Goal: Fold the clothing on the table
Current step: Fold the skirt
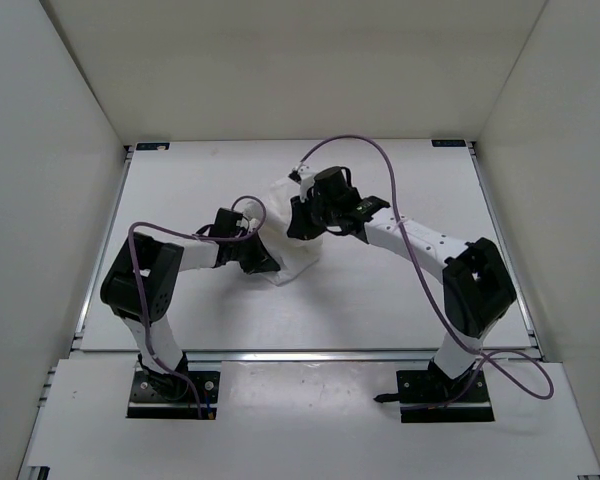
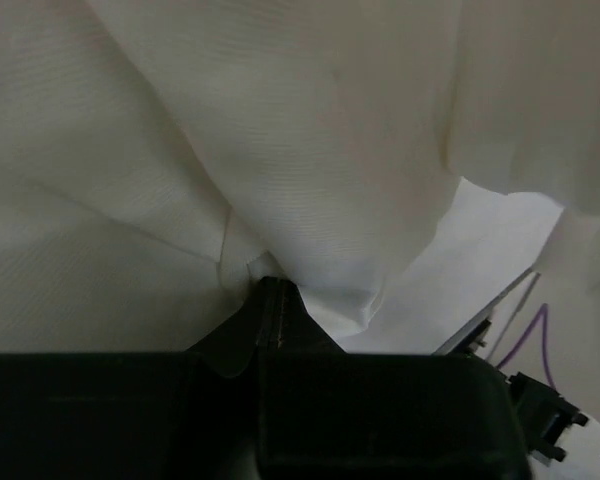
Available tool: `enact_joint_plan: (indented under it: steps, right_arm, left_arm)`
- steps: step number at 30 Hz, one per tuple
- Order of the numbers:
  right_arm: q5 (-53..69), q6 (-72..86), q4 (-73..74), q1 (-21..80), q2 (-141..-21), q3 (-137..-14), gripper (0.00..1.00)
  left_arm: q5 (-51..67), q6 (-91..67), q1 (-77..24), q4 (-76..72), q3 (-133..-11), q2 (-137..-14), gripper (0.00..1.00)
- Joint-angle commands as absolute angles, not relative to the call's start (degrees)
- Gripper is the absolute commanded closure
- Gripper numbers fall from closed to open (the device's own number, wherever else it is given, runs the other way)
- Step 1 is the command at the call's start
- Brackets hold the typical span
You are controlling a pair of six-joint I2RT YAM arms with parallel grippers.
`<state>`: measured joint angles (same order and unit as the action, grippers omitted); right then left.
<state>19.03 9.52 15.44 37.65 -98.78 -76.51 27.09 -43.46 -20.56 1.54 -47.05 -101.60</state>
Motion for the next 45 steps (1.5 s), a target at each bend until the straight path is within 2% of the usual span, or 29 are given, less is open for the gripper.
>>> enact_joint_plan:
  steps: [1,7,9,11,14,15,17,19,22,24,28,29,30,31,32,33,34,39,45]
  right_arm:
    - [21.89,13.53,10.82,40.24,-99.66,-75.94,1.0]
    - [21.44,12.57,18.54,41.74,-103.53,-77.7,1.0]
    - [22.05,13.01,20.3,40.7,-103.97,-76.12,0.97]
    - [22.76,13.01,21.09,40.26,-104.15,-75.33,0.7]
    - [22.5,11.87,23.81,39.38,-104.33,-77.6,0.47]
    - [21.8,11.78,24.51,38.94,-103.98,-78.56,0.43]
    - [22.58,11.51,25.4,37.45,-103.02,-81.2,0.25]
    - [26.69,13.44,24.7,35.51,-101.17,-83.92,0.19]
    - [30.22,17.21,18.57,32.44,-94.69,-83.06,0.19]
    - [29.97,19.14,14.1,30.86,-91.08,-80.18,0.14]
    - [27.17,23.29,7.47,26.82,-87.19,-71.12,0.15]
    - [26.03,23.38,8.08,26.11,-87.45,-70.49,0.21]
    - [24.71,21.38,9.04,25.84,-88.5,-70.58,0.31]
    - [23.57,20.84,11.4,26.36,-90.77,-70.92,0.35]
    - [21.64,18.92,12.03,26.8,-91.66,-72.15,0.46]
    - [21.19,18.29,13.96,27.15,-94.72,-72.94,0.66]
    - [20.05,18.02,15.37,28.03,-97.7,-73.99,0.79]
    - [23.9,17.4,16.7,29.18,-108.18,-80.59,0.82]
    - [24.42,12.75,19.43,33.13,-115.13,-92.54,0.76]
  left_arm:
    - [27.86,-46.58,-20.74,0.79,-45.08,-103.45,1.0]
    - [30.14,-49.57,-19.6,-4.22,-43.69,-104.68,1.0]
    - [30.5,-49.75,-18.81,-4.66,-43.33,-104.5,1.0]
    - [30.76,-49.66,-17.67,-5.01,-42.8,-103.8,1.0]
    - [32.42,-48.96,-16.88,-4.4,-42.63,-103.19,1.0]
    - [33.21,-48.35,-16.35,-4.39,-42.89,-102.92,1.0]
    - [33.75,-47.81,-15.04,-3.52,-42.98,-101.52,1.0]
    - [36.37,-46.85,-13.81,-2.99,-42.54,-98.89,1.0]
    - [38.31,-45.18,-11.17,-2.2,-41.14,-92.84,1.0]
    - [37.44,-43.26,-10.29,-0.01,-41.22,-89.22,1.0]
    - [35.77,-40.08,-10.55,7.2,-42.01,-84.83,1.0]
    - [35.86,-40.43,-10.63,7.47,-41.14,-83.34,1.0]
    - [35.51,-40.86,-10.46,6.77,-39.83,-81.58,1.0]
    - [35.77,-41.57,-10.46,6.25,-39.21,-80.69,1.0]
    - [35.6,-41.66,-9.94,5.89,-38.16,-79.29,1.0]
    - [35.33,-41.75,-10.19,6.06,-37.45,-78.58,1.0]
    - [35.07,-41.4,-10.11,6.33,-37.18,-77.7,1.0]
    - [36.48,-41.66,-10.46,6.24,-35.34,-76.38,1.0]
    - [34.81,-41.31,-10.28,7.11,-34.37,-74.44,1.0]
